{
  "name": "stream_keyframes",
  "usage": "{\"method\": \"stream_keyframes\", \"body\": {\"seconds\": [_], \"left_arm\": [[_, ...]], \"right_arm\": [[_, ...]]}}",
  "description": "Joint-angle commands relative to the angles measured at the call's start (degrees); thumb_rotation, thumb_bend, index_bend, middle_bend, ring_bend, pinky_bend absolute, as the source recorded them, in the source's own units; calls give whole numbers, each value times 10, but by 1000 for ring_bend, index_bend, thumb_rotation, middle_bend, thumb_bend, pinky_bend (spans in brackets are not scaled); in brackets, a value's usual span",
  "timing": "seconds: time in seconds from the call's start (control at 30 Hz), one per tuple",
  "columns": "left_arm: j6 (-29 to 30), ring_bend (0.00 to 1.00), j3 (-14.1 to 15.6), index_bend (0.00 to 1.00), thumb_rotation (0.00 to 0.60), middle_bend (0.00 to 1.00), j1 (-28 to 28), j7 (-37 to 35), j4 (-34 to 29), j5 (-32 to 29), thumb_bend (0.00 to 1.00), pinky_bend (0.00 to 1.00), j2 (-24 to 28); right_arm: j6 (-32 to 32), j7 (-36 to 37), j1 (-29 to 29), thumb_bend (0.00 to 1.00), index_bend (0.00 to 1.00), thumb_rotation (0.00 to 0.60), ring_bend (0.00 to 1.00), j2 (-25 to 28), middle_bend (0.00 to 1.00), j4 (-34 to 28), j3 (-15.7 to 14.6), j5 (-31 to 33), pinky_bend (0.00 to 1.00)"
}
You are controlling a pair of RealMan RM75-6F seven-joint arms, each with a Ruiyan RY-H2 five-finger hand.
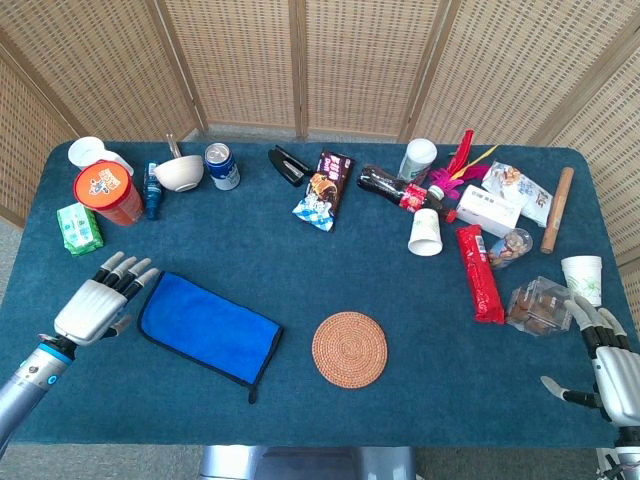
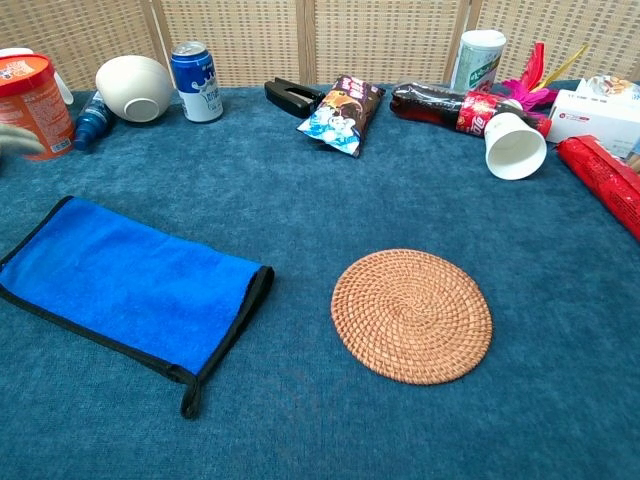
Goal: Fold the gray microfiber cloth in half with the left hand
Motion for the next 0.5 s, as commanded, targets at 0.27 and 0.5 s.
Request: {"method": "stream_keyframes", "body": {"seconds": [0.27,0.5], "left_arm": [[19,0,-15,0,600,0,45,14,-92,-58,381,0,46],[65,0,-13,0,600,0,92,4,-115,-75,381,0,50]], "right_arm": [[18,-39,-4,0,0,600,0,-11,0,11,11,15,0],[40,-84,-9,0,0,600,0,-26,0,23,23,28,0]]}}
